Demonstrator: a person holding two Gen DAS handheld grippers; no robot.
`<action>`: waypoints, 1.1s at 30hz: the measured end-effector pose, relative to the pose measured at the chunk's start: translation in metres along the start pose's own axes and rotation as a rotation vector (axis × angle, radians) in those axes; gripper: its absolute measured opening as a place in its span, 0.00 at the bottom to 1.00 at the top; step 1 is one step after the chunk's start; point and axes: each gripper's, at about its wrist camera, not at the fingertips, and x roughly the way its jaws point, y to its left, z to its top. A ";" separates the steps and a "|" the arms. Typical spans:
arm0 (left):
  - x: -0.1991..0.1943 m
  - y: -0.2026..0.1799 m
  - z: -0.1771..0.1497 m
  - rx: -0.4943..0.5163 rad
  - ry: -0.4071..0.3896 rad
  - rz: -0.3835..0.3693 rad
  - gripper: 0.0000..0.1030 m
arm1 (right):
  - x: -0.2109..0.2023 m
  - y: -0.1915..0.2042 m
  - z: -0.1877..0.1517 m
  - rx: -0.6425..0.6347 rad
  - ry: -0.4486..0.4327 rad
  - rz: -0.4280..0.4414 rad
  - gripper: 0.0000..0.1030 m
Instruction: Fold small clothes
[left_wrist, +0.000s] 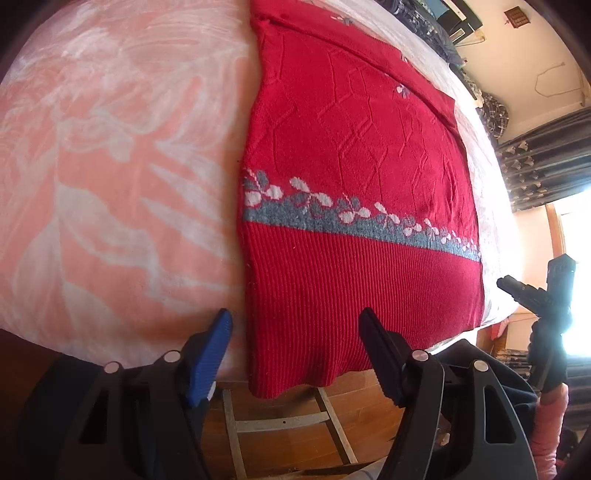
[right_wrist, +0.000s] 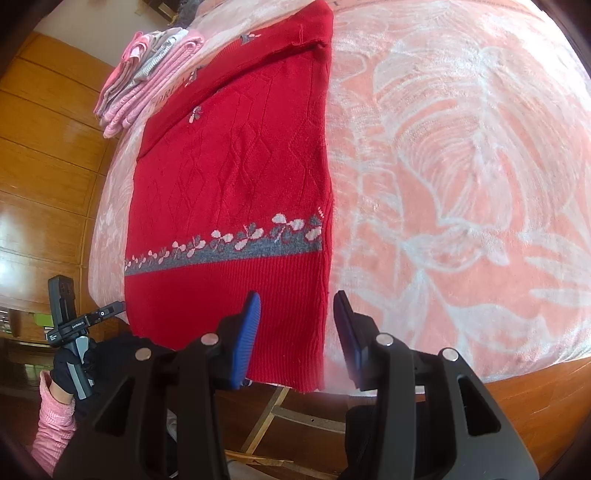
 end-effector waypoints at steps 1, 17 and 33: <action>0.000 0.001 0.001 -0.003 0.002 -0.010 0.69 | 0.001 -0.001 -0.001 0.001 0.003 -0.003 0.40; 0.016 0.010 0.001 -0.049 0.034 -0.174 0.69 | 0.007 0.001 0.001 -0.019 0.012 -0.009 0.41; 0.023 0.020 -0.002 -0.097 0.047 -0.170 0.26 | 0.018 -0.007 -0.005 -0.034 0.094 0.047 0.44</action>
